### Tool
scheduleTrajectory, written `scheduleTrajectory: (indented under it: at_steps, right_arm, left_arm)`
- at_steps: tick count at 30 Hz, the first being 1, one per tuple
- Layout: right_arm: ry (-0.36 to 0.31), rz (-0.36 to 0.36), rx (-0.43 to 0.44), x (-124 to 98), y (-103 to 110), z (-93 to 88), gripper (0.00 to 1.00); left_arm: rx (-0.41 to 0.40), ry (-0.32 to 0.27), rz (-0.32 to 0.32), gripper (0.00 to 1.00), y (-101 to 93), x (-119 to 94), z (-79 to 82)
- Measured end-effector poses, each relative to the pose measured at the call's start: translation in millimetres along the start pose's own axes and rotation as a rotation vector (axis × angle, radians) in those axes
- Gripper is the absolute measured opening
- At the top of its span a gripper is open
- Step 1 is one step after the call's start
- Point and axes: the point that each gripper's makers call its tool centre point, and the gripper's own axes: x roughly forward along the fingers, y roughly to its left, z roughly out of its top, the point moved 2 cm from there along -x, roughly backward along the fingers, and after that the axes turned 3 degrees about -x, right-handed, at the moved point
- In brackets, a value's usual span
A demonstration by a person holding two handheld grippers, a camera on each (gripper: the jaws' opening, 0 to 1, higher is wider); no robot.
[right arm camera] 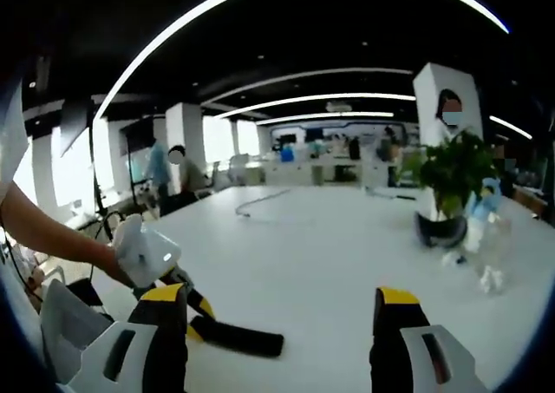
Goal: Press the specified remote control buttons in sequence, fully releasing each button before pressing the next.
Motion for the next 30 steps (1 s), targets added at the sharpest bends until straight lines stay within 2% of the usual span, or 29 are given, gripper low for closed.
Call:
scheduleTrajectory:
  at_steps: [3, 6, 10, 30]
  right_arm:
    - [0.003, 0.000, 0.000, 0, 0, -0.5, 0.86]
    - [0.030, 0.005, -0.008, 2, 2, -4.6, 0.85]
    - [0.021, 0.002, -0.021, 1, 2, -3.2, 0.85]
    - [0.034, -0.019, 0.001, 2, -4, -5.7, 0.83]
  left_arm:
    - [0.028, 0.019, 0.002, 0.24, 3.4, 1, -0.7]
    - [0.022, 0.018, -0.007, 0.24, 6.8, 2, -0.5]
    - [0.041, 0.032, -0.001, 0.24, 13.3, 1, -0.4]
    - [0.066, 0.074, 0.035, 0.24, 62.0, 0, 3.4]
